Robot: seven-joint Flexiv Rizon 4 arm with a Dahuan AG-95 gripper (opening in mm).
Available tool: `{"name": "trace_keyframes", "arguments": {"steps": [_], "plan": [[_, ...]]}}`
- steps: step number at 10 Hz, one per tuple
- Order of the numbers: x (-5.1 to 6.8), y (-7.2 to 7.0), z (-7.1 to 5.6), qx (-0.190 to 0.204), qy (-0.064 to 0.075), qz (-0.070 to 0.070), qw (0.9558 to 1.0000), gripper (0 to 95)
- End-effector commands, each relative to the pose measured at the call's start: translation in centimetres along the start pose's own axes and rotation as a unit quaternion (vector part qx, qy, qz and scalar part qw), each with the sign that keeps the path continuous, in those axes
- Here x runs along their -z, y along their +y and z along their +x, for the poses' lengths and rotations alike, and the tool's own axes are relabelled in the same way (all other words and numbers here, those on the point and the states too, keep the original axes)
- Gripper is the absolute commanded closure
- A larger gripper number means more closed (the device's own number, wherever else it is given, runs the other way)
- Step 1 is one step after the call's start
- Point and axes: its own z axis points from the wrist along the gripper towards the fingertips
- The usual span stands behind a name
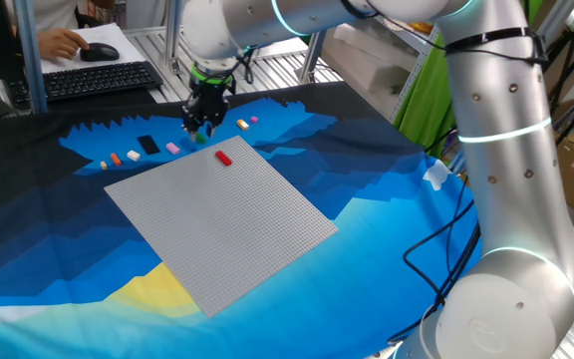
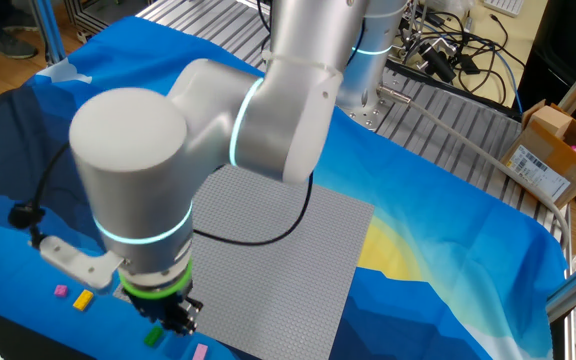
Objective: Stack small Lego blocks randomly, one at a time
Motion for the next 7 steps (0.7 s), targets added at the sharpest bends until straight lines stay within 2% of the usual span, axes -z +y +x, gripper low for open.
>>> {"name": "trace_keyframes", "arguments": {"steps": [1,2,3,6,7], "plan": [[-0.2,0.5,-0.2,0.001,0.002,0.0,1.0,57.0],[-0.4,0.9,-0.3,-0.002,0.001,-0.001,1.0,57.0],[-0.6,1.5,-0.3,-0.008,0.001,-0.001,1.0,76.0],[-1.1,2.0,-0.3,-0.009,-0.001,-0.001,1.0,76.0],[-1.6,2.2,-0.4,-0.007,-0.004,0.001,1.0,76.0]]}}
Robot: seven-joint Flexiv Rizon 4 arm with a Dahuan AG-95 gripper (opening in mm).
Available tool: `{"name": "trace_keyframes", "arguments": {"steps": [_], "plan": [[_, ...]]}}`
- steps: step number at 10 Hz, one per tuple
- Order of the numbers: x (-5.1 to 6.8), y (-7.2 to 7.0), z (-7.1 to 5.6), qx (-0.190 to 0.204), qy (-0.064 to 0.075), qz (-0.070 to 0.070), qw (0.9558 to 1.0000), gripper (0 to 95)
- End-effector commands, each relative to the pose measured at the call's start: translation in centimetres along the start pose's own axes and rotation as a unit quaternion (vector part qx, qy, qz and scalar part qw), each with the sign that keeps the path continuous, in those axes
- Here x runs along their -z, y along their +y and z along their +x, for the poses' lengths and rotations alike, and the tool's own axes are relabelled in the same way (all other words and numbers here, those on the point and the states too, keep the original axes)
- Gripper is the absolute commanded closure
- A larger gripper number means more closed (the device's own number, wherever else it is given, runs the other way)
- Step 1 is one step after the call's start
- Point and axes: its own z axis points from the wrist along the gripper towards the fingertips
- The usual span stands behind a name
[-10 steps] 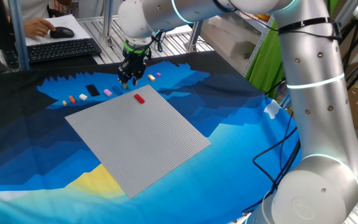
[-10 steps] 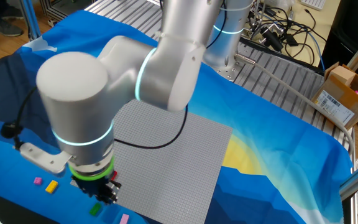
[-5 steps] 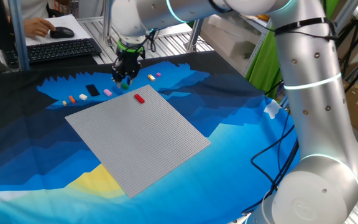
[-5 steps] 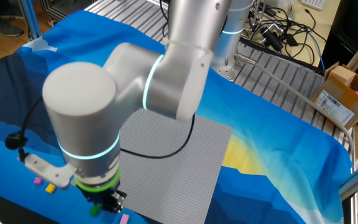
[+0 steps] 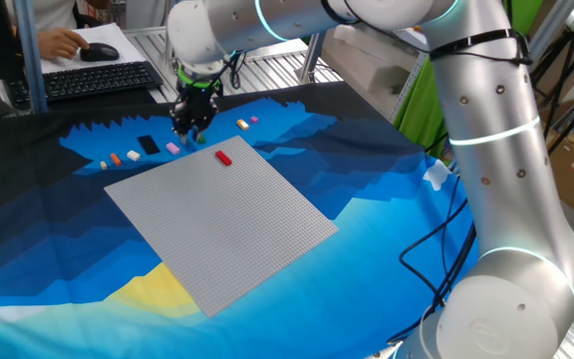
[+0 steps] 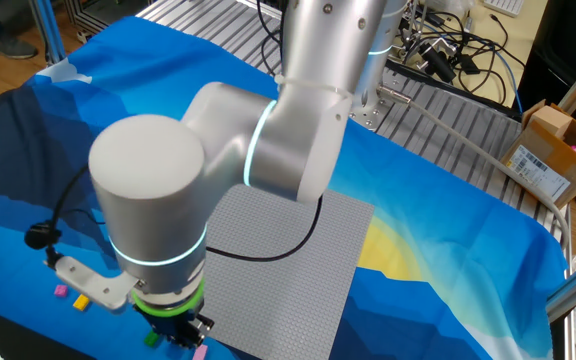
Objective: Stack small Lego blocks randomly, one at a time
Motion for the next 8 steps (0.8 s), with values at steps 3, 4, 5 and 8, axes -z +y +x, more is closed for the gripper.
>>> {"name": "trace_keyframes", "arguments": {"steps": [3,4,5,8], "plan": [[-0.9,0.1,-0.3,0.003,-0.005,0.002,1.0,76.0],[-0.9,0.1,-0.3,0.006,-0.005,0.002,1.0,95.0],[-0.8,0.1,-0.3,0.008,-0.003,0.003,1.0,95.0],[1.1,-0.2,0.0,0.014,0.018,0.005,0.9997,95.0]]}}
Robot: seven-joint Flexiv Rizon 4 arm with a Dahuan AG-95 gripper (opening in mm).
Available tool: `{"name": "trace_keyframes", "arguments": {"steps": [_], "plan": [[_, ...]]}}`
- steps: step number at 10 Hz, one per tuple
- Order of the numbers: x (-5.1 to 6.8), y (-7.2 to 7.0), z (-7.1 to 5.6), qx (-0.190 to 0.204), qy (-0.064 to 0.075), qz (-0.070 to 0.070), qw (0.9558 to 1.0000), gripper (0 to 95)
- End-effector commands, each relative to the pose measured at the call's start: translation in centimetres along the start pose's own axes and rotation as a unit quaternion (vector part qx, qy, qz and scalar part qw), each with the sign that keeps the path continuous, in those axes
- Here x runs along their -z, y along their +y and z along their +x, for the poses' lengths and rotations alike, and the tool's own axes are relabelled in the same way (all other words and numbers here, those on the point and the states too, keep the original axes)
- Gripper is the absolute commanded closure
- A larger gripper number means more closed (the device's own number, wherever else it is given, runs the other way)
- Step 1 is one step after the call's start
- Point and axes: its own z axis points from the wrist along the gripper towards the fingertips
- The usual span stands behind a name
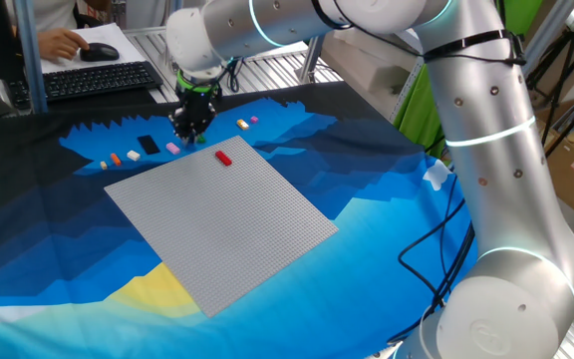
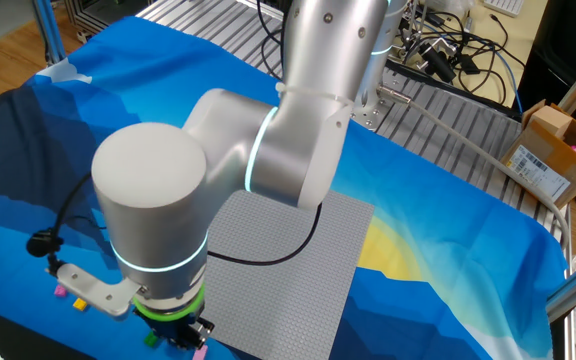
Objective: Stack small Lego blocks randomly, one at a time
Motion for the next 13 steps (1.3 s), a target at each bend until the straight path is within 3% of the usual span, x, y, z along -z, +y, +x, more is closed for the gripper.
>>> {"name": "trace_keyframes", "arguments": {"steps": [1,6,10,13], "plan": [[1.1,-0.1,0.5,0.006,0.019,-0.001,0.9998,95.0],[1.4,-0.4,5.0,0.015,0.031,0.009,0.9993,95.0],[0.2,-1.9,7.3,0.026,0.032,0.008,0.9991,95.0],[-0.1,-2.1,8.2,0.023,0.031,0.007,0.9992,95.0]]}}
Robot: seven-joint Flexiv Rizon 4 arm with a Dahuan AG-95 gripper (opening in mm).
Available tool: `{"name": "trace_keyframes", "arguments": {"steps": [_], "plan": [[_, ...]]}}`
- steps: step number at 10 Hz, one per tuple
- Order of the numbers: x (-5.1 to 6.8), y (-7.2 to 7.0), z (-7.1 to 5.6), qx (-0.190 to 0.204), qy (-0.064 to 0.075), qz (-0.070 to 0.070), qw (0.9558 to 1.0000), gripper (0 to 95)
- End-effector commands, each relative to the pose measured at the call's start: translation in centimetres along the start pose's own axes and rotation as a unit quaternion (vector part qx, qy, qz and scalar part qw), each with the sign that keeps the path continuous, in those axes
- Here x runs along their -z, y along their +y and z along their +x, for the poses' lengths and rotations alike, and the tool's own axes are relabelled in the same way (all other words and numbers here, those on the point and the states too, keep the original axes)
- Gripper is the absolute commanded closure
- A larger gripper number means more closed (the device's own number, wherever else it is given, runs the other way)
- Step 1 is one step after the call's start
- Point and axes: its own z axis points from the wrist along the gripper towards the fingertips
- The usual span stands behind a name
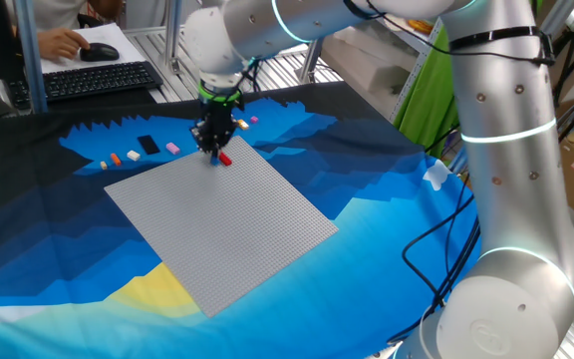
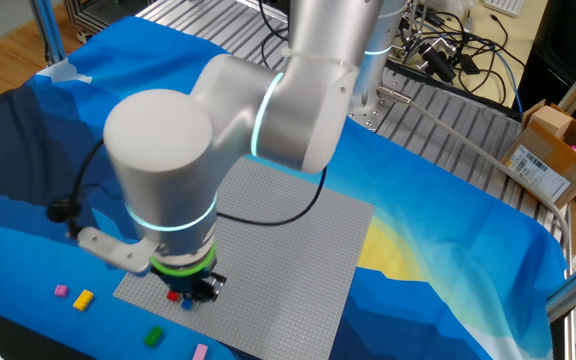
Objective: Stack small Lego blocks randomly, one at a time
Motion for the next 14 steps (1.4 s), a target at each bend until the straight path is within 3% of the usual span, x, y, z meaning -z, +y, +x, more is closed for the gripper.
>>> {"name": "trace_keyframes", "arguments": {"steps": [1,14], "plan": [[-0.05,-0.02,0.0,-0.001,0.001,-0.003,1.0,95.0],[-0.52,-0.25,-0.1,0.005,-0.003,-0.005,1.0,95.0]]}}
